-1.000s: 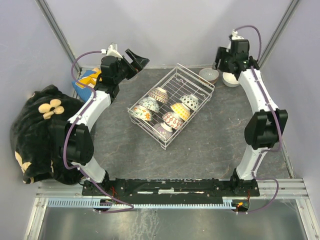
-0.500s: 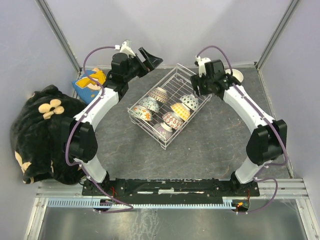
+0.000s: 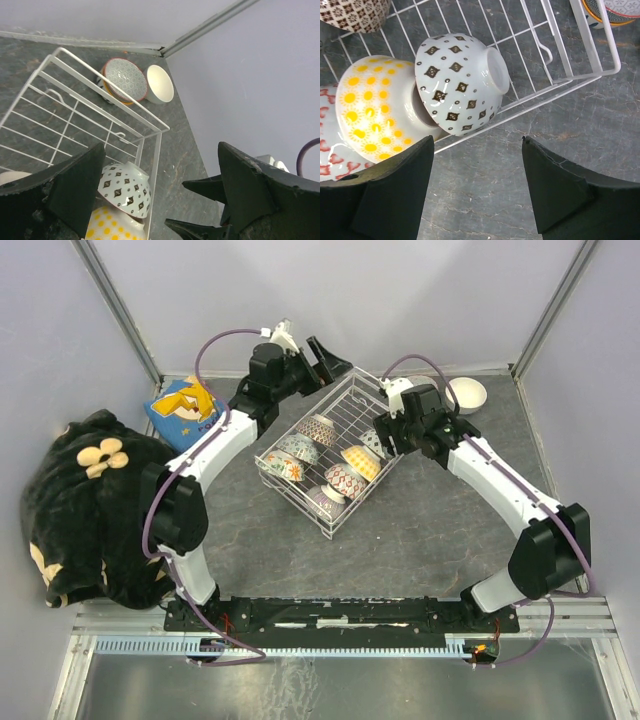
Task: Unload the bowls from the dish rack
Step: Adjust the dish rack at the center of the board.
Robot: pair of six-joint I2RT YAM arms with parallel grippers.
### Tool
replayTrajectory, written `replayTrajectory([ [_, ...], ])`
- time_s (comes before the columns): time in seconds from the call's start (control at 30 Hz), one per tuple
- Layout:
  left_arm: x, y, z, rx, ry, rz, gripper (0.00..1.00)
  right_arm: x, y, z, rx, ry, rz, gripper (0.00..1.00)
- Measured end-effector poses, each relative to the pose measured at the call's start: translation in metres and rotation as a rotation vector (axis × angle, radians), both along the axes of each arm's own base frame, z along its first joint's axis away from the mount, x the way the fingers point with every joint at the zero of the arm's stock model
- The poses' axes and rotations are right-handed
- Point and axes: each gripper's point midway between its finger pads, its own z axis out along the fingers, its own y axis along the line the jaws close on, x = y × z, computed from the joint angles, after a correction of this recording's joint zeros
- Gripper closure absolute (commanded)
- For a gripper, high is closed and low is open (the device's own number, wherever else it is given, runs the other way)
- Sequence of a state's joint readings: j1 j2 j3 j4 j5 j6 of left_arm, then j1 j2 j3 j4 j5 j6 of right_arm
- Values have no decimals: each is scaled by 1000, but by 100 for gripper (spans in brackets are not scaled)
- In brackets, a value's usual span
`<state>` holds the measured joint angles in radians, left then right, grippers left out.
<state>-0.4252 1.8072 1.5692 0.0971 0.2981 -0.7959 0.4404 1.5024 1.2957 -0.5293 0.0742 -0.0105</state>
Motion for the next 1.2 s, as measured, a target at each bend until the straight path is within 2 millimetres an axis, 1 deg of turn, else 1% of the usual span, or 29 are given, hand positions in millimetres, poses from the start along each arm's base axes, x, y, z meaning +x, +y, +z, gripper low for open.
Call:
replayTrajectory([
  [0.13,-4,-16,-8,6,12,-29,0,1,-6,-7,-23,-5,-22,21],
  [0.23,-5,-19,-17,17,35,-34,0,4,-14,-7,-45,-19,-75,21],
  [0.37,-1,-18,-26,26,55,-30,0,10,-29,-2,-65,-36,-200,21],
  [0.47,5,-21,-30,30,63,-29,0,15,-39,6,-66,-52,-301,22],
  [0.57,12,-25,-36,35,72,-29,0,19,-49,13,-38,-60,-393,25],
  [0.6,14,-25,-44,42,88,-29,0,23,-59,12,-10,-47,-453,25],
  [0.63,14,-25,-44,42,89,-29,0,23,-59,11,-9,-46,-456,26],
  [0.77,14,-25,-46,45,95,-29,0,34,-76,-8,55,19,-533,28],
  [0.87,14,-25,-46,46,95,-28,0,41,-82,-28,85,74,-568,29],
  [1.0,16,-22,-46,45,95,-23,0,52,-74,-48,135,128,-570,33],
  [1.1,18,-17,-46,45,96,-14,0,62,-66,-54,181,148,-566,37],
  [1.2,20,-6,-45,45,97,4,0,70,-58,-59,214,162,-560,41],
])
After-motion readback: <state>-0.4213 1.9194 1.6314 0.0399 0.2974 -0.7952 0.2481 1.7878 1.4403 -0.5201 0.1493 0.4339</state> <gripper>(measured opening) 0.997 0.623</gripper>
